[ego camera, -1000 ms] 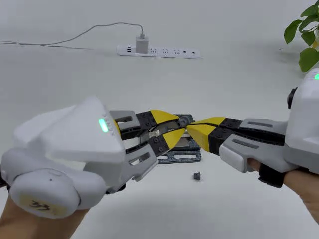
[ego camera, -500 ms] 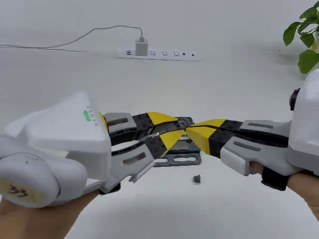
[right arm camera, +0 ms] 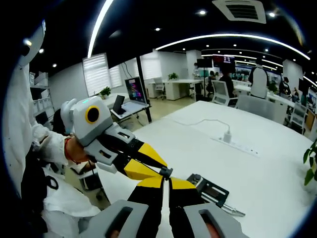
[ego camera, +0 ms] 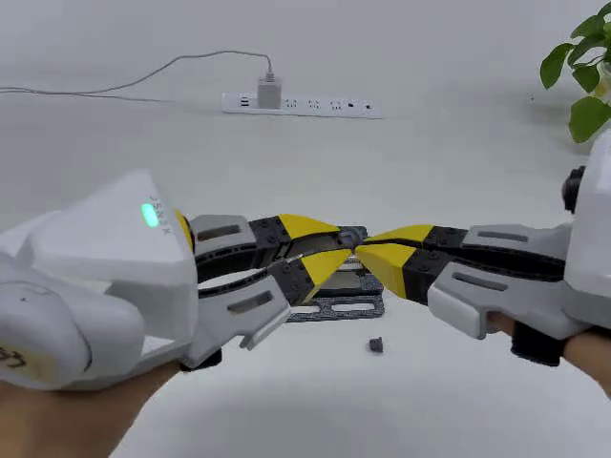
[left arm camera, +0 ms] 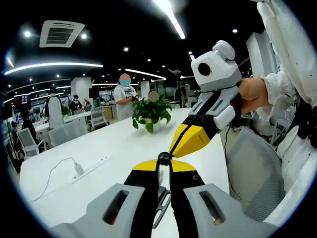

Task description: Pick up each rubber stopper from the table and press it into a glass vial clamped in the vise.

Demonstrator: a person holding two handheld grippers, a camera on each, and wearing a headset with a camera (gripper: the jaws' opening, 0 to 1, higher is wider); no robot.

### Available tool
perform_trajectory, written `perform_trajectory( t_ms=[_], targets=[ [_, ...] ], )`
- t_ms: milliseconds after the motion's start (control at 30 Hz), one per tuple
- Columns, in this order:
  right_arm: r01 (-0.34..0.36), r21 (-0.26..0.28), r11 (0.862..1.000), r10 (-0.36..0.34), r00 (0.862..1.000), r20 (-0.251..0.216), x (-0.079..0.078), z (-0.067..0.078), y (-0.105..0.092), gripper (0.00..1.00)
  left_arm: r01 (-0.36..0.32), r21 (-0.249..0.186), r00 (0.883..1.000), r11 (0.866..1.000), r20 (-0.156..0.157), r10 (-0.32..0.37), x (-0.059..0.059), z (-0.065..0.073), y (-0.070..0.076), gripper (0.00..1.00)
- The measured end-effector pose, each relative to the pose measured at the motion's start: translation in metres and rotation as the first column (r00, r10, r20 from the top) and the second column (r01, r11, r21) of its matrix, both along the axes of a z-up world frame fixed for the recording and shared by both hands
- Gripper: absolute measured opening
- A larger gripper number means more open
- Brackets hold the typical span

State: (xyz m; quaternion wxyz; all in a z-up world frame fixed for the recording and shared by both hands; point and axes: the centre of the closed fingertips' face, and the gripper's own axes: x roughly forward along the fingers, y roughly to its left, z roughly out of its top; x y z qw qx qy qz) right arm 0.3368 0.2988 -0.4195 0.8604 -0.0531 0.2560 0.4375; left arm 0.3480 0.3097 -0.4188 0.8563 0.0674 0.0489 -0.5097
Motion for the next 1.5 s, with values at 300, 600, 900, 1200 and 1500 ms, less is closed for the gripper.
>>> perform_trajectory(
  t_ms=[300,600,900,1200,1500],
  targets=[
    [-0.145,0.122,0.982,0.139,0.989,0.05,-0.004,0.042,-0.005,0.09,0.099,-0.164,0.987,0.981,-0.11,-0.118,-0.007,0.023,0.004,0.03],
    [-0.287,0.227,0.931,0.285,0.958,0.039,-0.019,0.067,-0.001,0.14,0.217,-0.29,0.946,0.932,-0.174,-0.274,-0.023,0.045,0.007,0.03],
    [-0.36,0.258,0.897,0.358,0.932,0.053,-0.029,0.071,0.007,0.14,0.266,-0.411,0.914,0.872,-0.181,-0.364,-0.034,0.07,0.006,0.03],
    [-0.392,0.306,0.868,0.389,0.918,0.072,-0.036,0.082,0.012,0.13,0.293,-0.469,0.895,0.833,-0.172,-0.411,-0.041,0.086,0.005,0.03],
    [-0.413,0.33,0.849,0.41,0.908,0.083,-0.04,0.089,0.015,0.11,0.313,-0.504,0.881,0.805,-0.163,-0.444,-0.046,0.094,0.006,0.03]
  ],
)
